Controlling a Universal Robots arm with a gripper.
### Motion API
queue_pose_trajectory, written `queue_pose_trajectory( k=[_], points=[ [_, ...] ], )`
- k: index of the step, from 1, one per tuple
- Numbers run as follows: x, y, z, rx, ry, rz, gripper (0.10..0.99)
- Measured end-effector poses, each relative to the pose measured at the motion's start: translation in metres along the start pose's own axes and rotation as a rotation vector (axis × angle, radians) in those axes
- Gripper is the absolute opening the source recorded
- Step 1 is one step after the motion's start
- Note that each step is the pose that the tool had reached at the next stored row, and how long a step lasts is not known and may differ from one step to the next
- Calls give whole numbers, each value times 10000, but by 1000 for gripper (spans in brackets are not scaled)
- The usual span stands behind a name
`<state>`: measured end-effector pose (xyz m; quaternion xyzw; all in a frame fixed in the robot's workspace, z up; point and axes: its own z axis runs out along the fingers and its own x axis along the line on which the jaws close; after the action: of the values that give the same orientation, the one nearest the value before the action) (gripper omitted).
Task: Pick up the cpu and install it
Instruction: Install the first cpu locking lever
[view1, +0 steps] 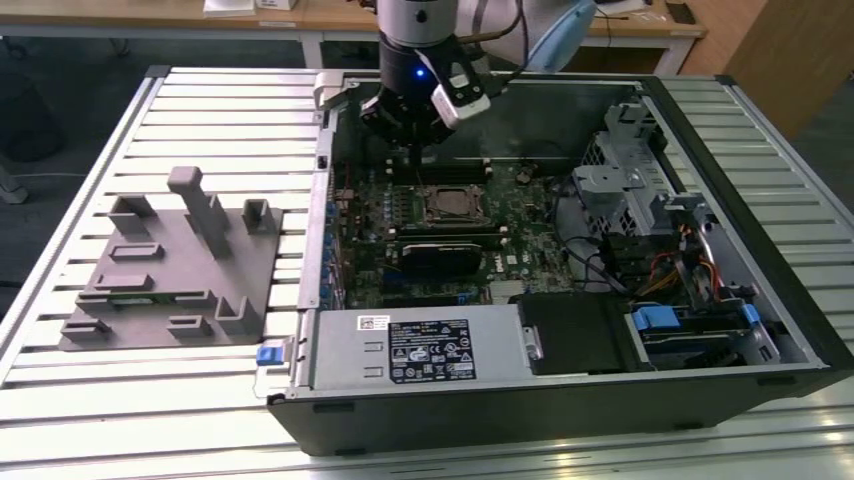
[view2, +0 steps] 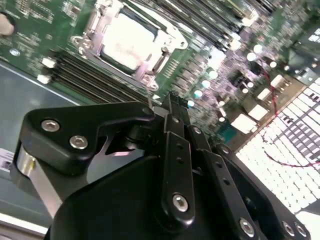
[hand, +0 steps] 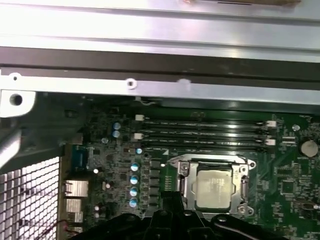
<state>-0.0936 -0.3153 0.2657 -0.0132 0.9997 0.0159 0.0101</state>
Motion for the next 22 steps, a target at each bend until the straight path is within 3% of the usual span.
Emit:
queue_pose_trajectory(
  k=[6, 13, 17, 22],
  points=[
    [129, 25, 43, 1, -2, 1, 106],
    [149, 170, 87, 1, -1, 1, 106],
    [112, 223, 95, 0, -2, -1, 106],
    [-28, 225, 108, 1, -4, 39, 106]
  ],
)
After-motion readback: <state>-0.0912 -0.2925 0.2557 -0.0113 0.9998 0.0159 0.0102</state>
